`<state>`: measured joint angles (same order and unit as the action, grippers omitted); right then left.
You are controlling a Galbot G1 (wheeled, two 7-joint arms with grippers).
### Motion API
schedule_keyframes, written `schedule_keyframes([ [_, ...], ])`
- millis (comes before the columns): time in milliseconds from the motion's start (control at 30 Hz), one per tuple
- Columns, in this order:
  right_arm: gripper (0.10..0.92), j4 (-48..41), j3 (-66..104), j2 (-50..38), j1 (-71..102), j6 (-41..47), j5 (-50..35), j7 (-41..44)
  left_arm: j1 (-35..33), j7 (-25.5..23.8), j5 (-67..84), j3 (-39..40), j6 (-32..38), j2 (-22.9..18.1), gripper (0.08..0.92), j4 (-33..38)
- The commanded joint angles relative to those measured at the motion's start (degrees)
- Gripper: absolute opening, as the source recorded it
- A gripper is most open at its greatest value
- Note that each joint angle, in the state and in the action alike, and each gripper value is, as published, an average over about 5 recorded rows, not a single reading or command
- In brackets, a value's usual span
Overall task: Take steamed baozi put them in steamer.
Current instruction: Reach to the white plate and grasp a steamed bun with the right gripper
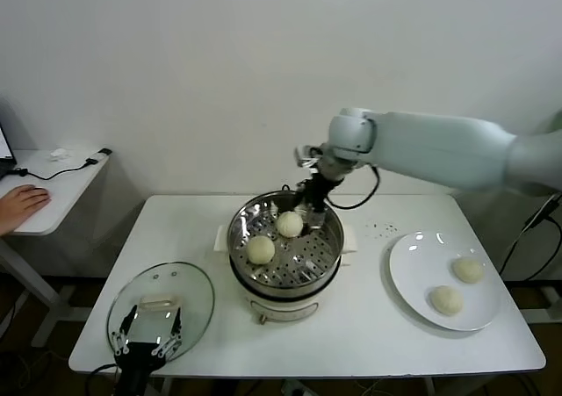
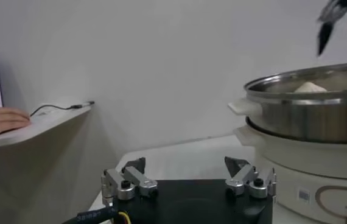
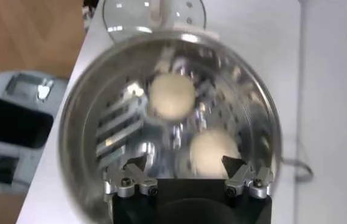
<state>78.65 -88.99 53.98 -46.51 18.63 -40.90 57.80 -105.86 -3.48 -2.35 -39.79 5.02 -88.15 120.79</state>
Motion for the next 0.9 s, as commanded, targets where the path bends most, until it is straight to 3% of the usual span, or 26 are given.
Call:
schedule_keyframes([
  [33,0.823,10.13,-1.22,-25.32,-3.73,-4.21,14.11,4.56,0.22,0.03,-0.22,-0.11,-0.34,-0.54,0.823,0.83],
  [200,0.823,10.02,8.58,-33.96,10.95,-4.90,24.16,5.49,0.23,0.14,-0.44,-0.49,-0.28,-0.99,0.823,0.80],
  [367,0.823,7.27,12.70,-37.16,21.83,-6.48,32.20,5.19,-0.08,0.21,-0.50,-0.90,-0.09,-1.31,0.823,0.49],
  [667,0.823,-0.54,33.04,-36.23,47.33,-8.37,39.76,3.79,0.41,0.42,-0.98,-1.31,-0.30,-1.66,0.823,-0.20],
  [900,0.823,-3.29,37.86,-31.64,52.82,-8.05,41.65,2.91,0.79,0.54,-1.85,-1.25,-0.51,-1.71,0.823,-0.53],
])
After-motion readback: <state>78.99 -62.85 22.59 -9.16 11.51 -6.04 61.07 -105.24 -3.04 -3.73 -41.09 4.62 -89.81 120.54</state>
